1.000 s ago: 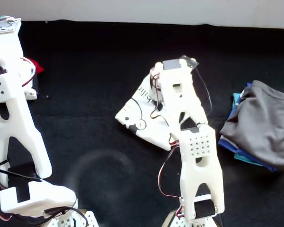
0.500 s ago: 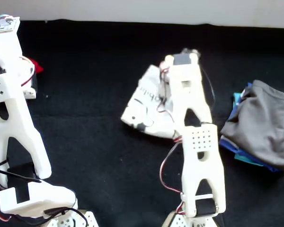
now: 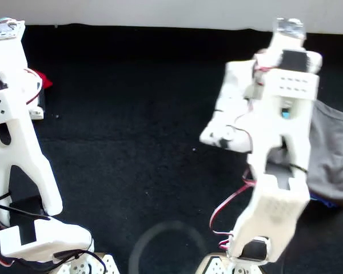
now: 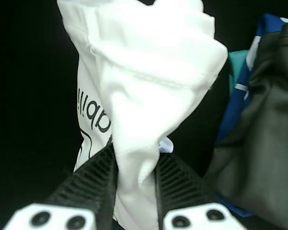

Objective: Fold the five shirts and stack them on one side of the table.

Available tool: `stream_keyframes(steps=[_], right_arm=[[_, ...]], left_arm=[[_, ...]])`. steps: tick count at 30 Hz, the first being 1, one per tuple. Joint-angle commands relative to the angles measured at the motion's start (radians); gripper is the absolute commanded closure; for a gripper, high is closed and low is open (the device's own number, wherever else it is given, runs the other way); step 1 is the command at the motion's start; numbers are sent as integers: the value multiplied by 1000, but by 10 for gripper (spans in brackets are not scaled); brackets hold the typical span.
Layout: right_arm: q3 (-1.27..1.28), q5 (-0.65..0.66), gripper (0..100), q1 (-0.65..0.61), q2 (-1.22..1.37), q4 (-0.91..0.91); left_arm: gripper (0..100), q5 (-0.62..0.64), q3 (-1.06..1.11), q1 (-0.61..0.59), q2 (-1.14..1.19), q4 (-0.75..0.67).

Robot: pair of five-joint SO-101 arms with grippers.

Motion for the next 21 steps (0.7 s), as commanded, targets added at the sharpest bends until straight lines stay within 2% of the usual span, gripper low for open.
stream_keyframes(steps=[1, 9, 21], right_arm=[[91, 78, 992, 85, -194, 12], [151, 256, 992, 271, -288, 1], [197, 413, 991, 495, -168, -203]], left_arm=[[990, -9, -13, -7, -10, -28], [990, -9, -13, -7, -12, -48], [990, -9, -13, -7, -16, -48]])
